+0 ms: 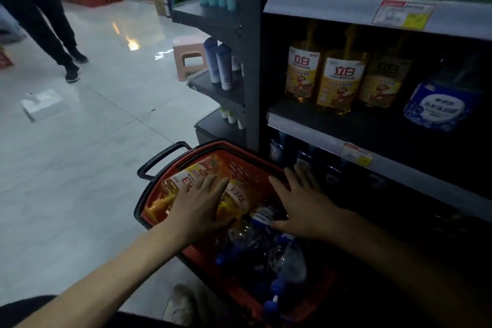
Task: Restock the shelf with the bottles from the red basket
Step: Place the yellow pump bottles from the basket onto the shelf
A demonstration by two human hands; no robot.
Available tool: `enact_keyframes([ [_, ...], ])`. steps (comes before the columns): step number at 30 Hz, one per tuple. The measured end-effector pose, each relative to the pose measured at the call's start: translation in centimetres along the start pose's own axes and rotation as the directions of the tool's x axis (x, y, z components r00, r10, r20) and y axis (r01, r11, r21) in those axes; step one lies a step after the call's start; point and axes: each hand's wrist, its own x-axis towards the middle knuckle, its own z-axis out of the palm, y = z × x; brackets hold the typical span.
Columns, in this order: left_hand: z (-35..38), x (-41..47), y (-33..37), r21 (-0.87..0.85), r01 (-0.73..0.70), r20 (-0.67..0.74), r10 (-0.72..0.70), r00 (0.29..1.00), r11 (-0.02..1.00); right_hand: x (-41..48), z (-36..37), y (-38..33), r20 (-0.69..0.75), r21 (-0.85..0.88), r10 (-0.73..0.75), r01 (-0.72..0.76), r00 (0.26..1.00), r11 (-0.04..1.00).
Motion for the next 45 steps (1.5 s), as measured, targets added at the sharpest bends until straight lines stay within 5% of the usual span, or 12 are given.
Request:
enact_keyframes([
  [8, 3.1, 1.3, 1.2, 0.126, 0.016, 0.041, -0.021, 0.999, 0.992, 1.1, 3.0, -1.6, 0.137, -0.128, -0.053, 0.070, 0.989, 0.989],
  [21, 2.7, 5.4, 5.3, 0.083, 0.281, 0.110, -0.289, 0.951, 0.956, 1.5, 4.3, -1.9, 0.223, -0.106, -0.028, 0.053, 0.974, 0.993],
  [36, 1.8, 4.9, 4.5, -0.076, 0.244, 0.015, -0.243, 0.970, 0.967, 0.7, 3.3, -0.1, 0.214, -0.053, 0.010, 0.002, 0.977, 0.999],
  [45, 0.2, 2.4, 3.1, -0.031, 0.140, -0.079, -0.142, 0.987, 0.990, 0.7, 2.6, 1.6, 0.137, -0.047, 0.020, -0.014, 0.990, 0.999],
])
